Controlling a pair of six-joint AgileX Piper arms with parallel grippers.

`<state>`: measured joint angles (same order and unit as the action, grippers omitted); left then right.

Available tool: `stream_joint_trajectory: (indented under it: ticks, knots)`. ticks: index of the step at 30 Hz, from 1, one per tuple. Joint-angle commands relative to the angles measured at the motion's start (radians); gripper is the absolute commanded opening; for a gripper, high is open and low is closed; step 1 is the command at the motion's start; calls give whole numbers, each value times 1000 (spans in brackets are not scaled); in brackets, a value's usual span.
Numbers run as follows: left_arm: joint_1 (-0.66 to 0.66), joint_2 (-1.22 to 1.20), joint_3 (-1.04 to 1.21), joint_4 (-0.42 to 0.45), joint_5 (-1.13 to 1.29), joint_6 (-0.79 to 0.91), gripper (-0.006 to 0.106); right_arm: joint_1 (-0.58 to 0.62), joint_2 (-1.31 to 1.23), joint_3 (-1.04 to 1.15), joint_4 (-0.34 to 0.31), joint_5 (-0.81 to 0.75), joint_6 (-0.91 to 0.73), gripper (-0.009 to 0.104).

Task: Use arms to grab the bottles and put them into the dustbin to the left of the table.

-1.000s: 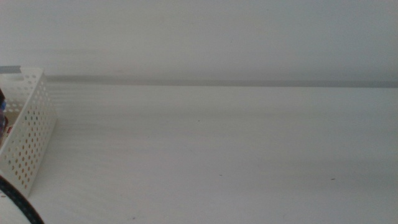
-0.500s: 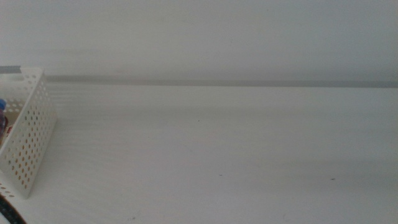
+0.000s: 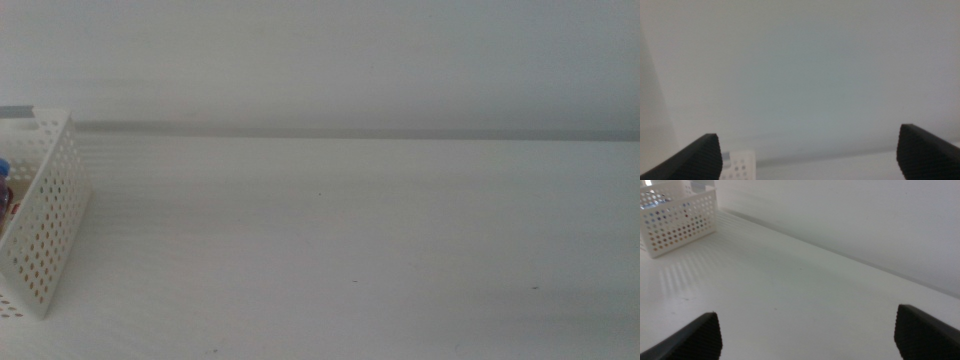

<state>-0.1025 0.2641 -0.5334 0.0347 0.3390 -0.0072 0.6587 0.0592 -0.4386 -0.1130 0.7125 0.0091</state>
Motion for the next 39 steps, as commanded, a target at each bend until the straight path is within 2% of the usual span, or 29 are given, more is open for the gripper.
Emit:
stream_joint_trajectory:
  ticks: [1, 3, 6, 8, 11, 15, 20, 23, 24, 28, 39]
  knots:
    - [2, -39, 68, 11, -11, -9, 94, -19, -30, 91, -40, -124, -1, 92]
    - [2, -69, 127, 11, -13, -9, 94, -58, -36, 152, -18, -186, -1, 92]
    - [2, -116, 225, 11, -13, -9, 94, -141, -36, 220, 69, -185, -1, 92]
    - [2, -135, 276, 9, -13, -9, 94, -212, -36, 265, 103, -212, -1, 92]
    - [2, -164, 345, -6, -13, -9, 94, -350, -36, 327, 113, -370, -1, 92]
    - [2, -184, 416, -9, -13, -9, 94, -523, -36, 369, 120, -389, -1, 92]
    - [13, -240, 477, -7, -13, -9, 94, -660, -36, 432, 120, -452, -1, 92]
    - [57, -305, 523, -5, -14, -8, 94, -670, -36, 480, 113, -513, -1, 92]
    - [74, -302, 540, -5, -35, -8, 94, -668, -36, 478, 113, -489, -1, 92]
    - [129, -302, 571, -7, -50, -5, 94, -668, -37, 478, 41, -487, -1, 92]
    - [132, -302, 571, -9, -66, 7, 94, -668, -37, 478, 55, -487, -1, 92]
